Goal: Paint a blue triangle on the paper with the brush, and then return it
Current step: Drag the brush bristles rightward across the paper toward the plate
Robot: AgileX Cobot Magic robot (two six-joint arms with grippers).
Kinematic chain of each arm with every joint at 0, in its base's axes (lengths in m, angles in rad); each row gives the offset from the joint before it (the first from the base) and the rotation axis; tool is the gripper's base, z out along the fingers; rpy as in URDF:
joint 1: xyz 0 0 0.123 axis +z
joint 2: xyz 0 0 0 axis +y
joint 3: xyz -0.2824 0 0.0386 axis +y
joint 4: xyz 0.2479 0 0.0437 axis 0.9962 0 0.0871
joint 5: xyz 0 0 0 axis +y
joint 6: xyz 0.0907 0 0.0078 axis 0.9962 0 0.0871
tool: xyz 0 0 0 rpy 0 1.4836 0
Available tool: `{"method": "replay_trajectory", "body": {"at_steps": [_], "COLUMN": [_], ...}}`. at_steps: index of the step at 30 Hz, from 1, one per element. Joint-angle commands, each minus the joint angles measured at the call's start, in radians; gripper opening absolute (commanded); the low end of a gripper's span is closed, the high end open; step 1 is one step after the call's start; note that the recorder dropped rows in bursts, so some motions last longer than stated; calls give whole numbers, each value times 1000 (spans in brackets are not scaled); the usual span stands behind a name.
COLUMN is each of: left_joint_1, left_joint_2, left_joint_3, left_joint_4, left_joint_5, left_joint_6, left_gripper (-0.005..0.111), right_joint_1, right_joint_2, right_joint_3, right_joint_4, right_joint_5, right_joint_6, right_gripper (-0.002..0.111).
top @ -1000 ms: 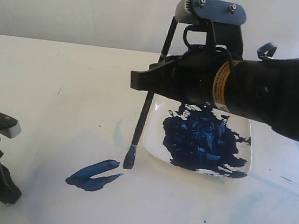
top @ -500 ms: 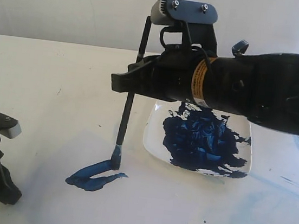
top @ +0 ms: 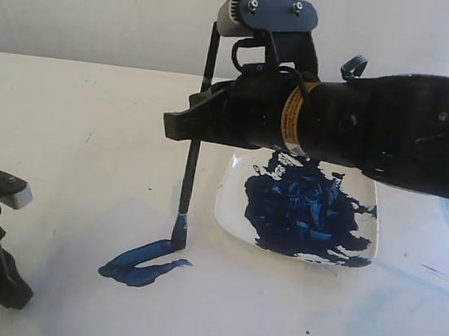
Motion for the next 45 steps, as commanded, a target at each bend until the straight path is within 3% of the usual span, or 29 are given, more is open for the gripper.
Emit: {"method": "replay_trajectory", "body": {"at_steps": [1, 18, 45], "left_joint_1": [-9, -9, -9], "left_joint_2": [4, 4, 4], "left_joint_3": [8, 8, 8], "left_joint_4": [-8, -8, -8], "left_joint_5": [30, 30, 34], "left_joint_6": [3, 3, 3], "left_gripper": [0, 0, 0], "right_joint_1": [2, 2, 2], "right_joint_2": [12, 62, 27], "right_joint_3": [-13, -45, -7], "right_joint_4": [0, 0, 3], "right_joint_5": [-7, -62, 29], "right_joint_6": [-27, -38, -5], "right_gripper": [0, 0, 0]}}
